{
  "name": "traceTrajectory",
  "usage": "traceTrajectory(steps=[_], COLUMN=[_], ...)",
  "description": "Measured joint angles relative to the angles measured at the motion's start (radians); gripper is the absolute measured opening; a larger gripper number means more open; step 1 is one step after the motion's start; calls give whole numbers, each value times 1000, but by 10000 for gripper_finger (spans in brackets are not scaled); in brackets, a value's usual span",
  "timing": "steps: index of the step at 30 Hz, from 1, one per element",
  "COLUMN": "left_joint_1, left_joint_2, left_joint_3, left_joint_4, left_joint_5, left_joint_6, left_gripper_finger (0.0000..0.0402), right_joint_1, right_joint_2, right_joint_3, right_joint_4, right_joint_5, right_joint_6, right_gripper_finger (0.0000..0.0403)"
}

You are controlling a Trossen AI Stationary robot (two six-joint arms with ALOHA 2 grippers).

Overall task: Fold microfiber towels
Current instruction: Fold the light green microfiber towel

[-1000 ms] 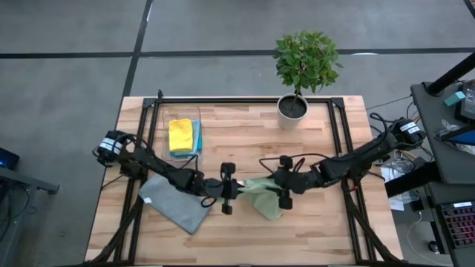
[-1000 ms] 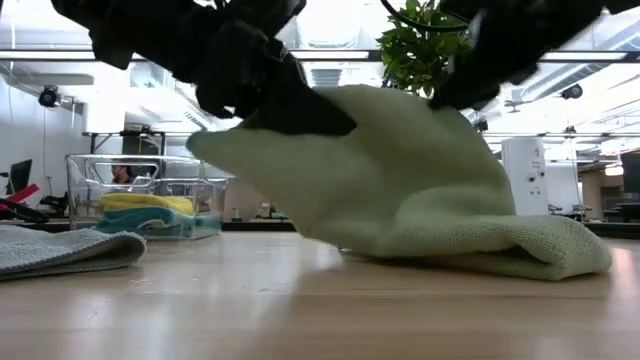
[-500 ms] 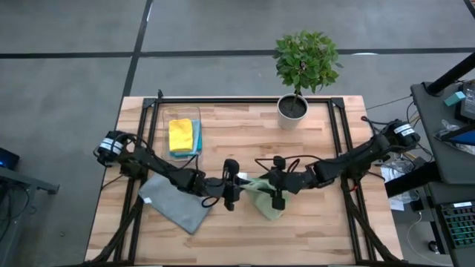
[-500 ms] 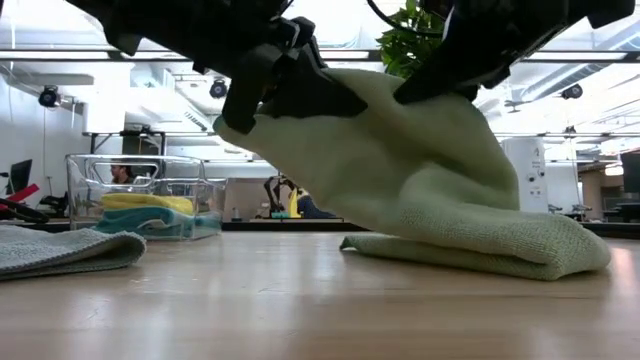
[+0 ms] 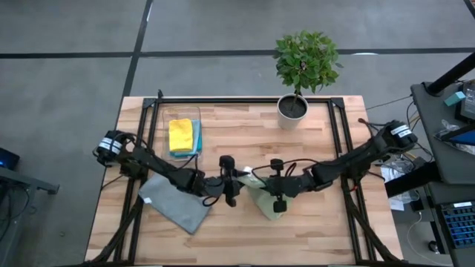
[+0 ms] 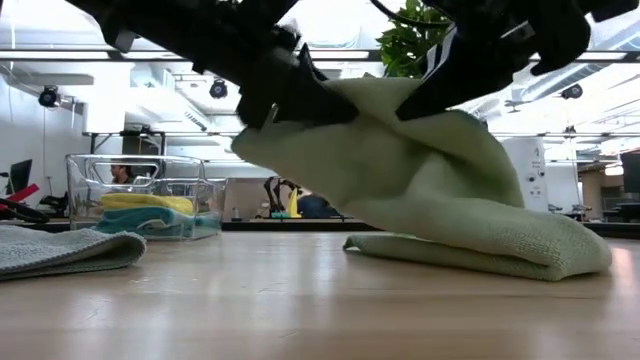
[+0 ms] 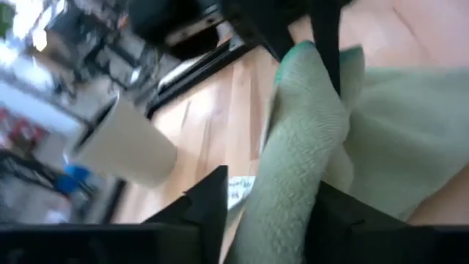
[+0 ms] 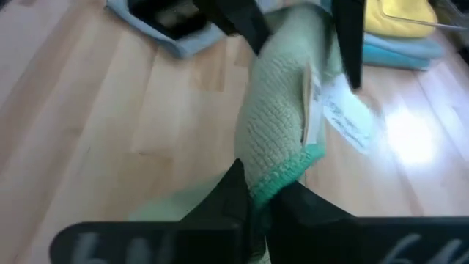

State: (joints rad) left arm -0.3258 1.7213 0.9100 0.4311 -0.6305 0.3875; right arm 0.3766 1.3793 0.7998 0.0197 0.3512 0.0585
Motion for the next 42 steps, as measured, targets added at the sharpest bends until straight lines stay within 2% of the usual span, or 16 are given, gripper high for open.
traceTrajectory(steps=[2, 4, 10, 16, 19, 21, 28, 35, 39, 42], left_joint_1=[2, 3, 3, 3, 3, 3, 6, 21, 27, 25], left_joint_2=[-2, -3, -3, -1, 3, 10, 20, 13, 26, 52], left_joint_3=[0, 0, -28, -56, -56, -56, -71, -109, -121, -119], left_joint_4=[2, -6, -12, -14, 11, 24, -41, -92, -89, -30], left_joint_5=[1, 43, 282, 318, 319, 319, 306, 265, 345, 370], left_joint_6=[-129, -215, -387, -508, -512, -512, -519, -599, -636, -615], left_gripper_finger=[147, 161, 185, 187, 187, 187, 187, 187, 180, 151], right_joint_1=[20, 55, 135, 222, 249, 257, 265, 265, 265, 265], right_joint_2=[-8, -6, 74, 206, 263, 282, 279, 272, 272, 272], right_joint_3=[1, -3, -9, -10, 8, 23, 41, 42, 42, 42], right_joint_4=[-43, -77, -142, -176, -150, -148, -145, -144, -141, -140], right_joint_5=[37, 75, 223, 487, 640, 699, 716, 720, 720, 719], right_joint_6=[-9, -47, -227, -551, -641, -674, -675, -679, -669, -646], right_gripper_finger=[12, 11, 10, 9, 9, 9, 9, 9, 9, 9])
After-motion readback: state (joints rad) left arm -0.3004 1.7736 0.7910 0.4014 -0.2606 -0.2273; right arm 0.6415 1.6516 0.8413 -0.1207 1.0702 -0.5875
